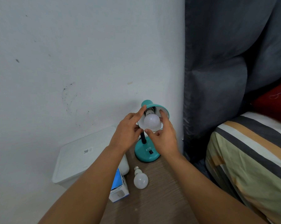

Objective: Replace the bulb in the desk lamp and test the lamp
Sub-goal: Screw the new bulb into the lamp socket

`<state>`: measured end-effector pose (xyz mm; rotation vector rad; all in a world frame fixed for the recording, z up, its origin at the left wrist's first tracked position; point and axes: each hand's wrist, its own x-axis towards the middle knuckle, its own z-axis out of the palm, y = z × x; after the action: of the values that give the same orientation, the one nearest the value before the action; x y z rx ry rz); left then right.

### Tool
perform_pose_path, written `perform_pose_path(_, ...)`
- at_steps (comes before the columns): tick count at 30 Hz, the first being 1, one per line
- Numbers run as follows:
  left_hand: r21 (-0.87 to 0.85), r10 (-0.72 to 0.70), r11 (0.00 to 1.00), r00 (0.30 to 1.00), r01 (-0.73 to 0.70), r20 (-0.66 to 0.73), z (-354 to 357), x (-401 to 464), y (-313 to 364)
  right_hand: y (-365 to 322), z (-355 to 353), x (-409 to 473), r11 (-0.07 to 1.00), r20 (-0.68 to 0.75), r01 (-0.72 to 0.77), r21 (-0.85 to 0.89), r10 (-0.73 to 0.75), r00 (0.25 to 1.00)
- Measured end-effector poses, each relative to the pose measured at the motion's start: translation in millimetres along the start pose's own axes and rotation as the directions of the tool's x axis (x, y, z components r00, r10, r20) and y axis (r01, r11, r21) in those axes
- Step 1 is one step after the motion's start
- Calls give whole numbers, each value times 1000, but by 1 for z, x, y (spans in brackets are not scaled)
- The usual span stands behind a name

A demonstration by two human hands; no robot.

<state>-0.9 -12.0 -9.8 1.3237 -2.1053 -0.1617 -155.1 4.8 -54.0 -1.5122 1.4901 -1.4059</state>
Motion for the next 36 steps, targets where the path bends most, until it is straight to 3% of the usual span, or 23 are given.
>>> perform_pose_path(3, -8, -9, 1000, 1000, 9, 5, -1, -1, 1, -2, -2, 0, 999, -26, 35, -29, -36, 999)
perform_pose_path(9, 17, -1, 1000, 1000, 1, 18, -3, 0, 0, -6, -2, 2, 999, -63, -45, 12, 45, 997)
perform_pose_path(14, 0, 4, 1000, 1000, -4, 7, 0, -1, 0, -5, -2, 0, 997, -42, 67, -29, -68, 997)
perform_pose_path(21, 7, -13, 1000, 1000, 12, 16, 0, 0, 1, -5, 1, -3, 998, -68, -42, -53, 38, 997)
perform_pose_path(27, -4, -15, 1000, 1000, 15, 16, -1, -1, 1, -6, -1, -3, 992, -27, 93, -90, -96, 995)
perform_pose_path(36, 1, -4, 1000, 1000, 4, 13, 1, 0, 0, -6, -1, -2, 996, -42, 19, -81, -23, 999)
